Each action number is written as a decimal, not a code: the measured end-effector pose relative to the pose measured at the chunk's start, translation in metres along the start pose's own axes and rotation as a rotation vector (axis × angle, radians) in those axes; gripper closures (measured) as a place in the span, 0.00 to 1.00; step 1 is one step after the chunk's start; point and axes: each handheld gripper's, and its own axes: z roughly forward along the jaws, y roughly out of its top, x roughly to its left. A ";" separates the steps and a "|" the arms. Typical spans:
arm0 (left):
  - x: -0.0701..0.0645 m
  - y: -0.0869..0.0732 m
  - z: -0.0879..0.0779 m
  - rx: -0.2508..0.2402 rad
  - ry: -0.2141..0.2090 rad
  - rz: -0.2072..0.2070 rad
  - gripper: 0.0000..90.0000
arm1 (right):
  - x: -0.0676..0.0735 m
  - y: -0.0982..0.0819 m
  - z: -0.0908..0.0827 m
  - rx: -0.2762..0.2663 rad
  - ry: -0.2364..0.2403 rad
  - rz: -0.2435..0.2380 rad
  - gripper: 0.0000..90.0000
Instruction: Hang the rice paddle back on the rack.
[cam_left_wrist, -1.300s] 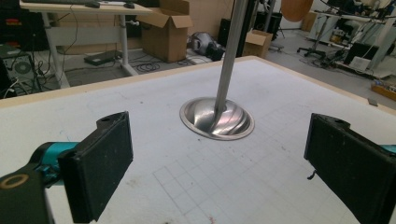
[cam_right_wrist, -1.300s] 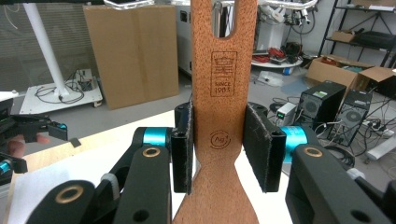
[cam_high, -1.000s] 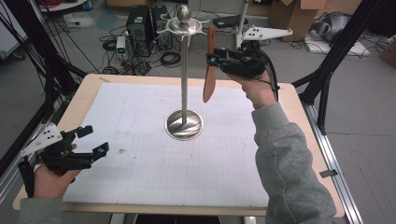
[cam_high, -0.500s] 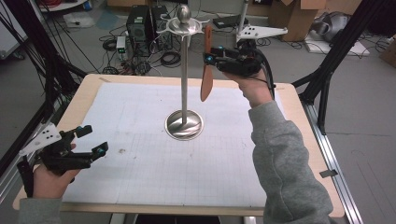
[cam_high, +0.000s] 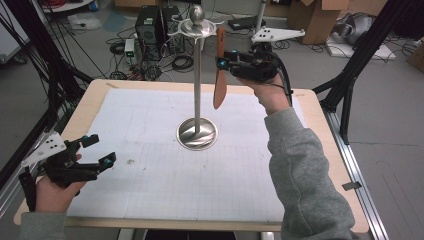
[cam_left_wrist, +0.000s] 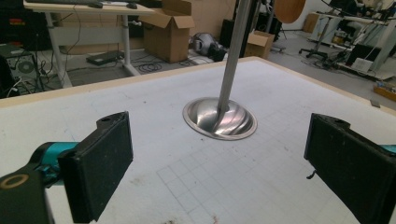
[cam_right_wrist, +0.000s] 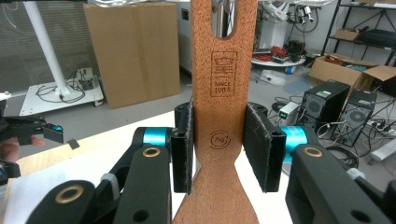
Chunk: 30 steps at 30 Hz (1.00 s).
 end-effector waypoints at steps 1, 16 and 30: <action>0.000 0.000 0.000 0.000 0.000 -0.001 0.09 | 0.000 0.000 0.000 0.001 -0.001 0.000 0.72; 0.001 -0.001 0.001 0.008 -0.004 0.000 0.09 | -0.002 -0.002 0.003 0.020 0.006 -0.004 0.72; -0.001 0.000 0.001 0.005 -0.006 0.001 0.09 | 0.001 -0.004 0.008 0.000 0.001 0.003 0.70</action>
